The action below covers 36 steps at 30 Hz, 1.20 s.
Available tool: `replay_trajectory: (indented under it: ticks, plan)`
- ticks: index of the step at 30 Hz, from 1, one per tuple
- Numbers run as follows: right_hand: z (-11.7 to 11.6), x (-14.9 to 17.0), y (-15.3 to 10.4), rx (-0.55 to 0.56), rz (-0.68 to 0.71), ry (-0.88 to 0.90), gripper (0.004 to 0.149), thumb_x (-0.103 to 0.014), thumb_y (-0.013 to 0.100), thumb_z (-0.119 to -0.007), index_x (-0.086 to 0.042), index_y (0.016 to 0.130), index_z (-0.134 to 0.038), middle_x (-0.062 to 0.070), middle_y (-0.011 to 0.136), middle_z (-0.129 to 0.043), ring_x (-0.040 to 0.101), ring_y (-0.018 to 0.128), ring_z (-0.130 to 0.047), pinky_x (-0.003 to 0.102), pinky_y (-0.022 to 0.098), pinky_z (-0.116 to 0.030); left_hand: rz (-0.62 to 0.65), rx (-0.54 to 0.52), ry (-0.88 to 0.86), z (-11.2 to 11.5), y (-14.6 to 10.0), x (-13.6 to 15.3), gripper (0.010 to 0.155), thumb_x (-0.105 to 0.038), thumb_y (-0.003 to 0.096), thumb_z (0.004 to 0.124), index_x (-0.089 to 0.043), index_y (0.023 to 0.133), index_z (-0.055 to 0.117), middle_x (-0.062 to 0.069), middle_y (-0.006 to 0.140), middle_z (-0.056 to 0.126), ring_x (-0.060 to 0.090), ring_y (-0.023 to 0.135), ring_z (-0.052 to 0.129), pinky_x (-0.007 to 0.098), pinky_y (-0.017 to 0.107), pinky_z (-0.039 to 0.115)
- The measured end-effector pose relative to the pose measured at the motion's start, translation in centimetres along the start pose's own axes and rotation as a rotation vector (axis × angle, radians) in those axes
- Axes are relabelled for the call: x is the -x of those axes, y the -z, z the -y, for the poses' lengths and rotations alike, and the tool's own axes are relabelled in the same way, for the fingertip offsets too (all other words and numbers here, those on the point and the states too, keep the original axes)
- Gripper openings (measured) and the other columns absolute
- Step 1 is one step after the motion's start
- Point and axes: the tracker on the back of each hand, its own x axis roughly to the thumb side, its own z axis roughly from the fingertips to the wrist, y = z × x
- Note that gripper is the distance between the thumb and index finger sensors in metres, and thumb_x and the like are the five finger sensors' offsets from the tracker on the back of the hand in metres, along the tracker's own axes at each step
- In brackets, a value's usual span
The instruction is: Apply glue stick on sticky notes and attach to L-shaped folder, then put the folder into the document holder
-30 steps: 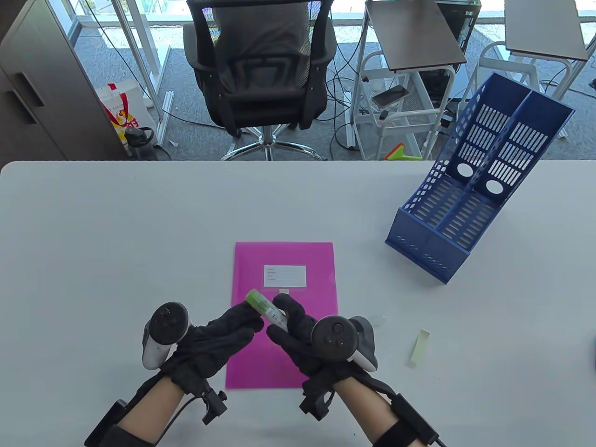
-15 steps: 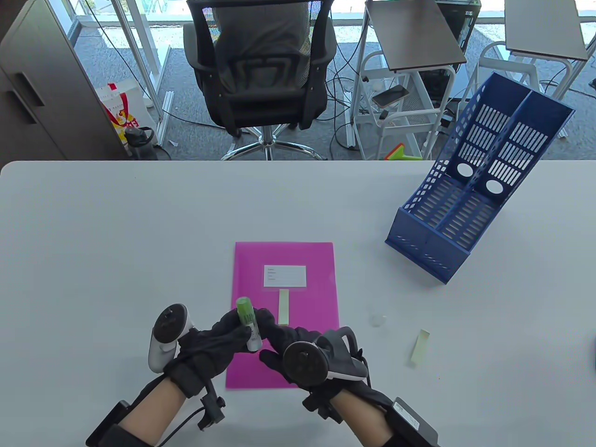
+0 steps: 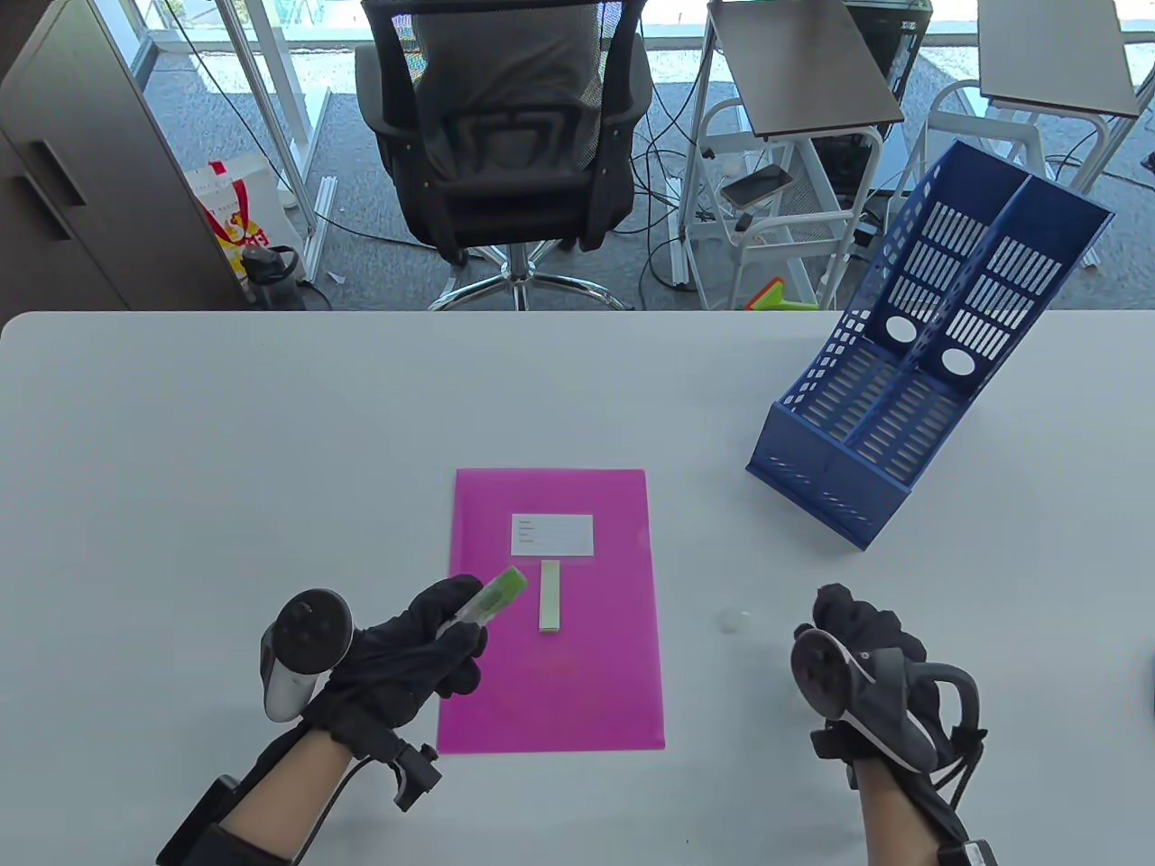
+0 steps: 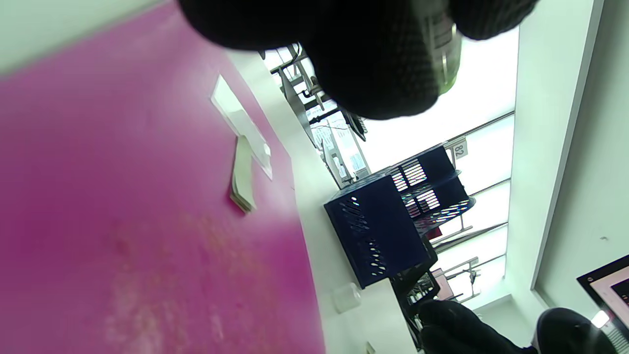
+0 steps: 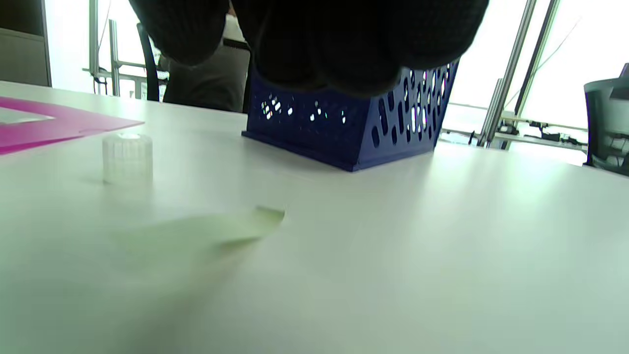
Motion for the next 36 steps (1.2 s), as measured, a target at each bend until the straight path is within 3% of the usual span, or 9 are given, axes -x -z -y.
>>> replay_trajectory:
  ticks: [5, 8, 11, 19, 24, 28, 31, 33, 36]
  plan:
    - [-1.3, -0.8, 0.5, -0.246, 0.069, -0.014, 0.060, -0.049, 0.053, -0.077, -0.018, 0.100, -0.057, 0.005, 0.081, -0.080, 0.024, 0.062, -0.083, 0.043, 0.055, -0.073, 0.002, -0.052, 0.175, -0.7, -0.4, -0.1, 0.057, -0.051, 0.0502, 0.070, -0.026, 0.099, 0.054, -0.004, 0.059, 0.094, 0.002, 0.022, 0.097, 0.023, 0.018, 0.085]
    - [-2.7, -1.9, 0.6, -0.414, 0.101, -0.206, 0.069, -0.052, 0.051, -0.078, -0.020, 0.102, -0.046, 0.004, 0.089, -0.071, 0.025, 0.070, -0.080, 0.045, 0.060, -0.071, 0.008, -0.061, 0.202, -0.9, -0.5, -0.2, 0.057, -0.052, 0.0498, 0.071, -0.024, 0.097, 0.054, -0.004, 0.058, 0.094, 0.002, 0.023, 0.097, 0.024, 0.018, 0.086]
    - [-3.5, -2.1, 0.5, -0.455, 0.111, -0.301, 0.070, -0.051, 0.052, -0.077, -0.019, 0.102, -0.038, 0.005, 0.093, -0.066, 0.024, 0.072, -0.078, 0.045, 0.062, -0.071, -0.001, -0.056, 0.204, -0.8, -0.4, 0.1, 0.058, -0.051, 0.0496, 0.071, -0.020, 0.095, 0.055, -0.003, 0.062, 0.093, 0.006, 0.028, 0.100, 0.026, 0.022, 0.087]
    - [-3.1, -2.2, 0.4, -0.312, 0.123, -0.254, 0.048, -0.038, 0.057, -0.073, -0.016, 0.096, -0.056, 0.004, 0.085, -0.080, 0.021, 0.061, -0.088, 0.040, 0.053, -0.079, -0.019, -0.054, 0.194, -1.0, -0.5, 0.5, 0.058, -0.051, 0.0497, 0.071, -0.018, 0.095, 0.056, -0.002, 0.062, 0.093, 0.008, 0.028, 0.100, 0.027, 0.023, 0.087]
    - [-1.6, -1.5, 0.2, -0.143, 0.097, -0.185, 0.036, -0.031, 0.056, -0.073, -0.016, 0.089, -0.070, 0.004, 0.075, -0.091, 0.020, 0.052, -0.094, 0.037, 0.045, -0.082, -0.013, -0.061, 0.198, -1.1, -0.5, 0.3, 0.058, -0.051, 0.0495, 0.072, -0.019, 0.095, 0.056, -0.002, 0.062, 0.093, 0.007, 0.028, 0.100, 0.027, 0.022, 0.087]
    - [0.7, -0.4, -0.2, 0.132, -0.004, -0.140, 0.035, -0.031, 0.056, -0.075, -0.016, 0.087, -0.073, 0.005, 0.070, -0.093, 0.018, 0.046, -0.095, 0.034, 0.041, -0.084, 0.015, -0.096, 0.204, -1.4, -0.4, -0.3, 0.057, -0.051, 0.0489, 0.073, -0.020, 0.094, 0.057, -0.002, 0.061, 0.093, 0.006, 0.028, 0.100, 0.027, 0.023, 0.087]
    - [2.3, -1.5, -0.6, 0.250, 0.010, -0.009, 0.035, -0.030, 0.057, -0.075, -0.015, 0.088, -0.073, 0.006, 0.070, -0.093, 0.017, 0.045, -0.095, 0.033, 0.040, -0.084, 0.038, -0.109, 0.223, -1.5, -0.4, -0.8, 0.057, -0.052, 0.0478, 0.075, -0.022, 0.093, 0.060, -0.002, 0.059, 0.094, 0.005, 0.028, 0.100, 0.027, 0.024, 0.087]
    - [2.9, -3.5, -0.8, 0.252, 0.094, 0.078, 0.034, -0.030, 0.057, -0.075, -0.015, 0.088, -0.074, 0.006, 0.069, -0.094, 0.016, 0.044, -0.096, 0.032, 0.039, -0.084, 0.049, -0.113, 0.236, -1.5, -0.4, -1.0, 0.056, -0.052, 0.0471, 0.076, -0.023, 0.092, 0.063, -0.002, 0.058, 0.094, 0.005, 0.028, 0.101, 0.027, 0.024, 0.088]
    - [2.7, -8.7, -1.0, 0.103, 0.259, 0.293, 0.034, -0.029, 0.056, -0.077, -0.014, 0.087, -0.076, 0.008, 0.068, -0.095, 0.017, 0.043, -0.097, 0.032, 0.038, -0.085, 0.072, -0.117, 0.267, -1.3, -0.4, -1.3, 0.055, -0.052, 0.0464, 0.077, -0.022, 0.091, 0.067, -0.001, 0.057, 0.095, 0.006, 0.027, 0.101, 0.028, 0.023, 0.088]
